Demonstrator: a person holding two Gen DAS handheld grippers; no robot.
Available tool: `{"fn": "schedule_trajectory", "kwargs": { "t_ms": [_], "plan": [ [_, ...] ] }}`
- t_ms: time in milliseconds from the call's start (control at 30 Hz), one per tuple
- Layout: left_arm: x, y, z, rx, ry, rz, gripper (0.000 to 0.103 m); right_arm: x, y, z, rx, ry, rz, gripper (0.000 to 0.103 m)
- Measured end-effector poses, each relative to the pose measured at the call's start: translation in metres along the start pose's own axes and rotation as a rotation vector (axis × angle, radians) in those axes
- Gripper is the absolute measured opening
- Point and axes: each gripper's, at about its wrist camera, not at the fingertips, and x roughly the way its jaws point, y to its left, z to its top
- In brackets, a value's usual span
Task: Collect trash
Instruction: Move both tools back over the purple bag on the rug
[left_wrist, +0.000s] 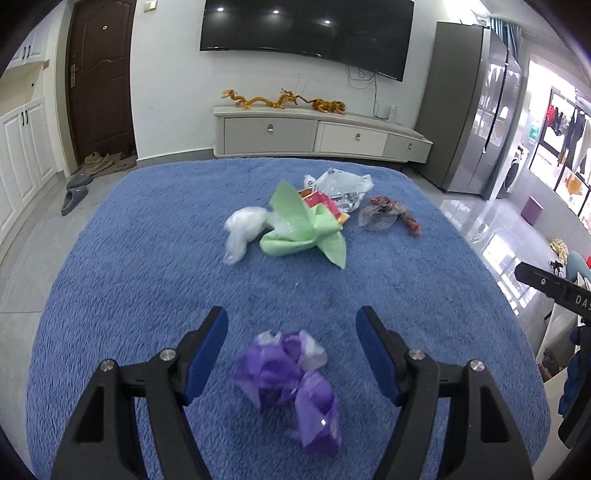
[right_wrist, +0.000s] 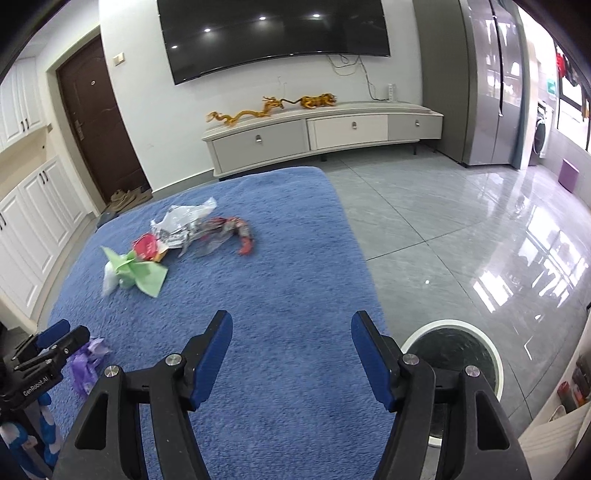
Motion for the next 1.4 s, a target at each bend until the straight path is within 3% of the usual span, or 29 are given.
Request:
{"fn": "schedule_trajectory", "kwargs": {
  "t_ms": [867,1267,1400],
  "plan": [
    [-0.032,-0.005,-0.015,0.005,-0.03,-0.003,0.071,-0.021,0.02,-0.01,-0.027,-0.027,0.024,0.068],
    [-0.003,0.012,-0.036,-0.025,0.06,-0.039,0.071,-0.001,0.021,-0.012,-0.035,0.017,0.018,0.069],
    [0.005,0.018,-0.033,-0.051,0.077,-0.082,0.07,0.011,0.024,-0.012,-0.042,0.04,0.02,0.069]
  ]
}}
